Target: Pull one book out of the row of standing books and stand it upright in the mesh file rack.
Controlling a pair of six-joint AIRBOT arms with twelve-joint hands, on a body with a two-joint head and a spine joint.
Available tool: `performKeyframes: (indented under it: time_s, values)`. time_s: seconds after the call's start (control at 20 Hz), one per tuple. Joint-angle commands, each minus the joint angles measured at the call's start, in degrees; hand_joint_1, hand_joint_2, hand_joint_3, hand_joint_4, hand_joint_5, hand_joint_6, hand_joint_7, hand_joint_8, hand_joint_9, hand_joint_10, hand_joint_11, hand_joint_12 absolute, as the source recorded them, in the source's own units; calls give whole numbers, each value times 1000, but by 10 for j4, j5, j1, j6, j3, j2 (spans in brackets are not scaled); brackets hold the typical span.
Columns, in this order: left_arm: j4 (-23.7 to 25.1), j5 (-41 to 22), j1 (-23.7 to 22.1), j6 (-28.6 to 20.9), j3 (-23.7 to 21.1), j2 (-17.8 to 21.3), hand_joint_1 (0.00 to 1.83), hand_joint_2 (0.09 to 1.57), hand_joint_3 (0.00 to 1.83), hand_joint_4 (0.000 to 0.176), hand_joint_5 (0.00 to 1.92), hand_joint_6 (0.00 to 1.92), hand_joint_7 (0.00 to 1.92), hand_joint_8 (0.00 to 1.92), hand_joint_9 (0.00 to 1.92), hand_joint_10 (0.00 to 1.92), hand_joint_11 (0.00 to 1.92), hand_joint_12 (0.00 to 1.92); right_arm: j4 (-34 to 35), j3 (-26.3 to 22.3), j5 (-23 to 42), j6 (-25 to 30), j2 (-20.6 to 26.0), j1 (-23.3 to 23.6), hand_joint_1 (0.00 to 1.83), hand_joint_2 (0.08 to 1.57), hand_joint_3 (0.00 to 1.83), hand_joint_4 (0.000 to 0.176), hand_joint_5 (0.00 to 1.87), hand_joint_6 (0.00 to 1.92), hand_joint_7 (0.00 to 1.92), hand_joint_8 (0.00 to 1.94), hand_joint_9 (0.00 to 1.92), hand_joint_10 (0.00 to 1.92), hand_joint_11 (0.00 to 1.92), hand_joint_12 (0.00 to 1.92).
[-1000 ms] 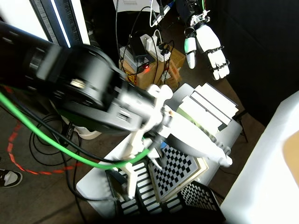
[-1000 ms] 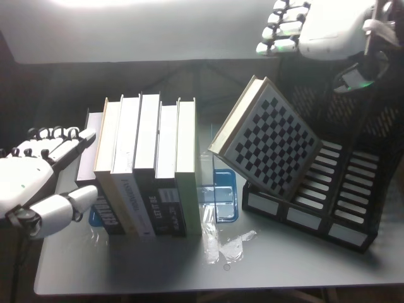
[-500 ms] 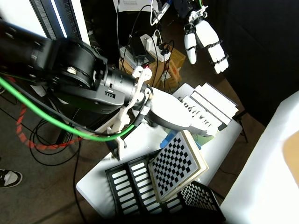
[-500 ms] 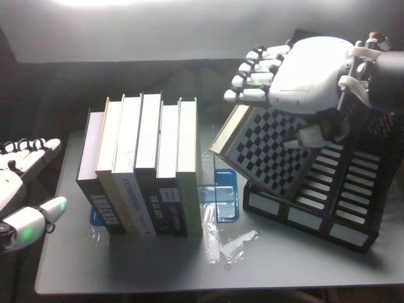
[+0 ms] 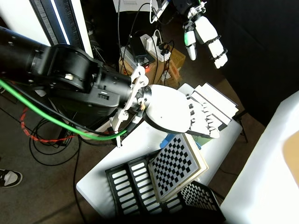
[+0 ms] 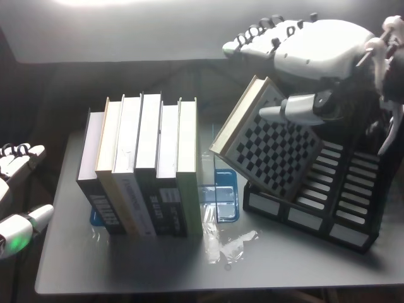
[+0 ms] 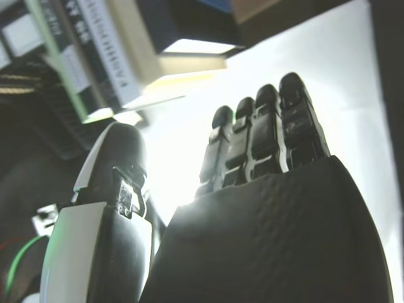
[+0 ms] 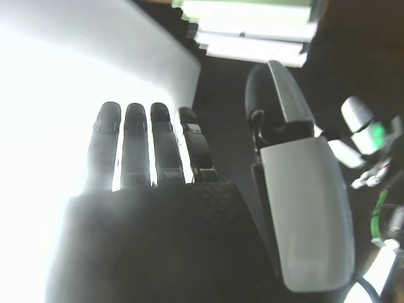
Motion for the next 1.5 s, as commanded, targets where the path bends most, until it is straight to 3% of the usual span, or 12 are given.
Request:
performKeyframes:
  time_s: [0.0, 0.15, 0.2, 0.25, 0.35, 0.45, 0.55, 0.65, 0.85, 0.95, 1.1, 1.45]
  values:
    - [1, -69, 1, 1, 0, 6, 418, 1406, 0, 0, 71, 7, 0, 0, 0, 0, 0, 0, -20, 6, -92, 29, 7, -1, 645, 1306, 0, 14, 0, 0, 0, 0, 0, 0, 0, 648]
    - [-1, -70, 3, 1, -2, 6, 423, 1408, 0, 0, 69, 3, 0, 0, 0, 0, 0, 0, -20, 14, -121, 85, 8, -14, 531, 1238, 0, 83, 0, 0, 0, 0, 0, 0, 0, 7]
    - [-1, -71, 3, 1, -2, 6, 421, 1407, 0, 0, 70, 3, 0, 0, 0, 0, 0, 0, -20, 16, -127, 97, 8, -16, 687, 1286, 0, 0, 15, 14, 68, 113, 0, 443, 0, 717]
    - [-3, -72, 5, 1, -3, 7, 421, 1407, 0, 0, 71, 3, 0, 0, 0, 0, 0, 0, -20, 24, -157, 151, 12, -30, 662, 1309, 0, 0, 2, 393, 73, 166, 0, 498, 0, 1027]
    - [-4, -73, 6, 1, -3, 7, 434, 1408, 0, 0, 69, 2, 0, 0, 0, 0, 0, 0, -20, 45, -218, 259, 16, -83, 639, 1266, 0, 0, 0, 15, 2, 6, 0, 172, 0, 511]
    - [-4, -73, 6, 1, -4, 7, 433, 1407, 0, 0, 70, 2, 0, 0, 0, 0, 0, 0, -20, 57, -272, 345, 19, -123, 655, 1232, 0, 88, 0, 0, 0, 0, 0, 66, 0, 36]
    - [-7, -79, 8, 1, -7, 7, 400, 1409, 1, 0, 69, 0, 0, 0, 0, 0, 0, 0, -20, 30, -318, 350, 37, -157, 607, 1198, 0, 17, 2, 1, 37, 15, 63, 77, 0, 0]
    - [-8, -83, 10, -2, -8, 7, 388, 1408, 0, 10, 60, 0, 0, 0, 0, 0, 0, 0, -20, 12, -351, 357, 47, -188, 674, 1228, 0, 0, 35, 15, 38, 14, 55, 85, 24, 13]
    - [-8, -88, 11, -3, -8, 5, 411, 1411, 1, 3, 65, 2, 0, 0, 0, 0, 0, 0, -20, -20, -424, 398, 57, -261, 662, 1282, 6, 0, 26, 19, 0, 0, 1, 0, 0, 163]
    - [-9, -89, 11, -4, -9, 5, 433, 1409, 0, 0, 68, 3, 0, 0, 0, 0, 0, 0, -20, -38, -443, 398, 59, -285, 710, 1326, 10, 0, 13, 6, 3, 1, 117, 61, 0, 1032]
    - [-9, -90, 11, -5, -9, 3, 439, 1413, 1, 2, 47, 0, 0, 0, 0, 0, 0, 0, -20, -60, -458, 398, 56, -314, 763, 1397, 14, 0, 40, 16, 69, 6, 180, 296, 0, 1507]
    - [-13, -99, 11, -6, -13, 5, 345, 1427, 3, 0, 18, 2, 0, 0, 0, 0, 0, 0, -20, -78, -428, 395, 31, -331, 860, 1344, 1, 0, 22, 4, 46, 1, 5, 354, 0, 1181]
